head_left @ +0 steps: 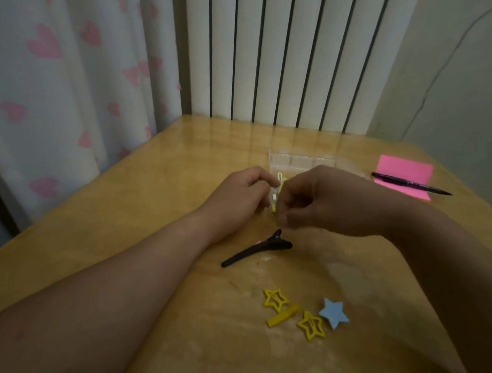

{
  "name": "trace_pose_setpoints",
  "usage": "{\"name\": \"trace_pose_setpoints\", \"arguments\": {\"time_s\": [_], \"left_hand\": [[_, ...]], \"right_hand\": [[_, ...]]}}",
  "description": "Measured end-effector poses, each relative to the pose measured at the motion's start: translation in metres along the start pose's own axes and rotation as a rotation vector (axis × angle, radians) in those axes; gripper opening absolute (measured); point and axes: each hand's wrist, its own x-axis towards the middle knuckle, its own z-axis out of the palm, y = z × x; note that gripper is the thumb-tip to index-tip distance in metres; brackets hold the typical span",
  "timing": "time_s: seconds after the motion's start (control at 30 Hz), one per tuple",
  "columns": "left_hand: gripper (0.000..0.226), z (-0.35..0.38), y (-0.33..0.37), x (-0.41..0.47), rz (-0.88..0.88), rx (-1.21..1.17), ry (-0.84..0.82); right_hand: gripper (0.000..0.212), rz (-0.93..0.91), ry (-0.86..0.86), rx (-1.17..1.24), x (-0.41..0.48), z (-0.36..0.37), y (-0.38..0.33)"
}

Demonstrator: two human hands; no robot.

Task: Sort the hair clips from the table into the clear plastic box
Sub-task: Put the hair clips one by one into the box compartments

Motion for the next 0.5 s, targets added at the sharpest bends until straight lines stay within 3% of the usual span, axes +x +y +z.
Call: {"name": "trace_pose_setpoints", "arguments": {"time_s": [0.1, 0.2, 0.33, 0.5], "left_hand": [[0.026, 0.000, 0.000, 0.000, 0.007, -0.004, 0.005], [0.026, 0.000, -0.001, 0.000, 0.007, -0.016, 0.005], [0.025, 0.000, -0.002, 0.001, 0.006, -0.022, 0.000], [0.025, 0.000, -0.004, 0.002, 0.010, -0.010, 0.006]], "right_hand": [[0.010, -0.030, -0.348, -0.141, -0.007, 0.002, -0.022], [0.023, -0.039, -0.523, -0.149, -0.010, 0.012, -0.035], [0.032, -0.039, -0.593, -0.130, -0.011, 0.016, -0.039], [0.021, -0.026, -0.572, -0.155, -0.012, 0.017, -0.041]]}}
